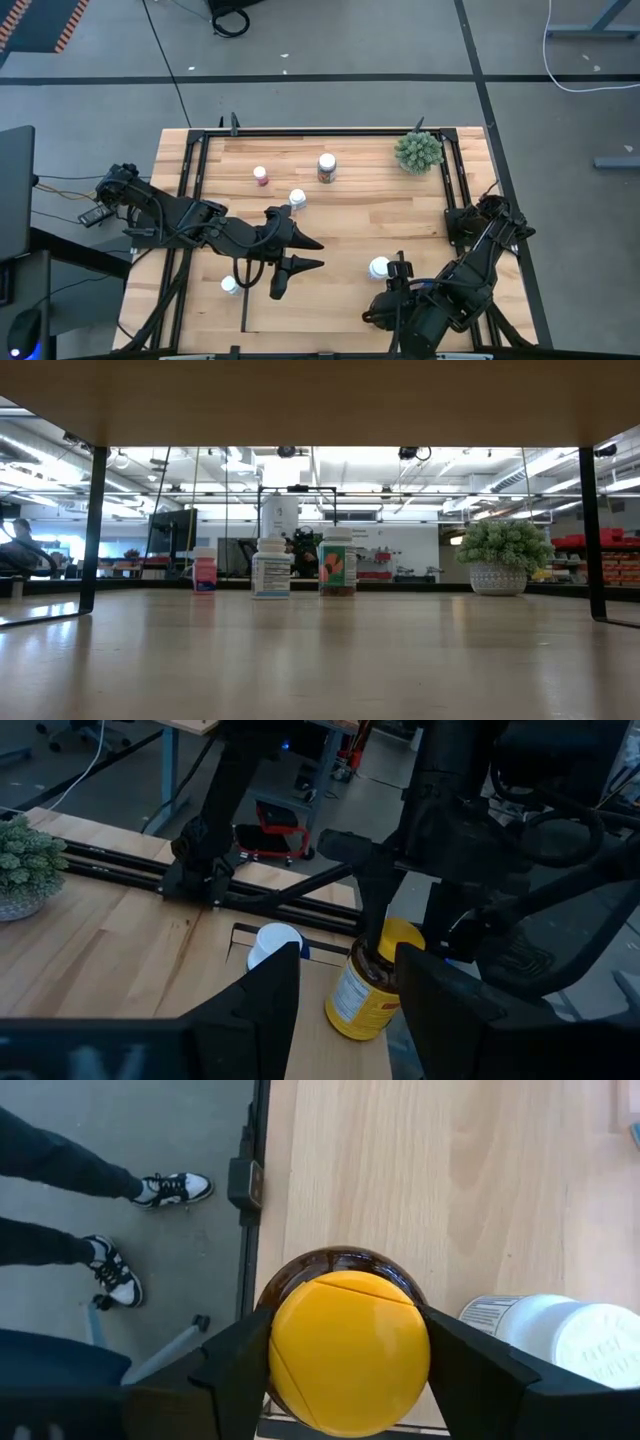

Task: Pick and place medicine bottles onto shelf by color
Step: Put the yellow medicine bottle on the shelf

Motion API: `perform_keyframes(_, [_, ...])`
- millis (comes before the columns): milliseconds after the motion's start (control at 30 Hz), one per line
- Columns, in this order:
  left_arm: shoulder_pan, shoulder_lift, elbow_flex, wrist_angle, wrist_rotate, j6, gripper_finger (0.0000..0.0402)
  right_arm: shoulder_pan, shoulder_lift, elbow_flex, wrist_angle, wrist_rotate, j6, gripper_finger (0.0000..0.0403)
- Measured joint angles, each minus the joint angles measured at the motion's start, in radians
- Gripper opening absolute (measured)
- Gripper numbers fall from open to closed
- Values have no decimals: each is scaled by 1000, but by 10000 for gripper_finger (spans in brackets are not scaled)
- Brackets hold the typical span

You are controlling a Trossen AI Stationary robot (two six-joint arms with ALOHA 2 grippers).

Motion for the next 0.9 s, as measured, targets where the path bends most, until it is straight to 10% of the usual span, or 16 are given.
perform_keyframes(900, [0,0,0,0,0,-4,172,0,-23,0,0,25,71,316])
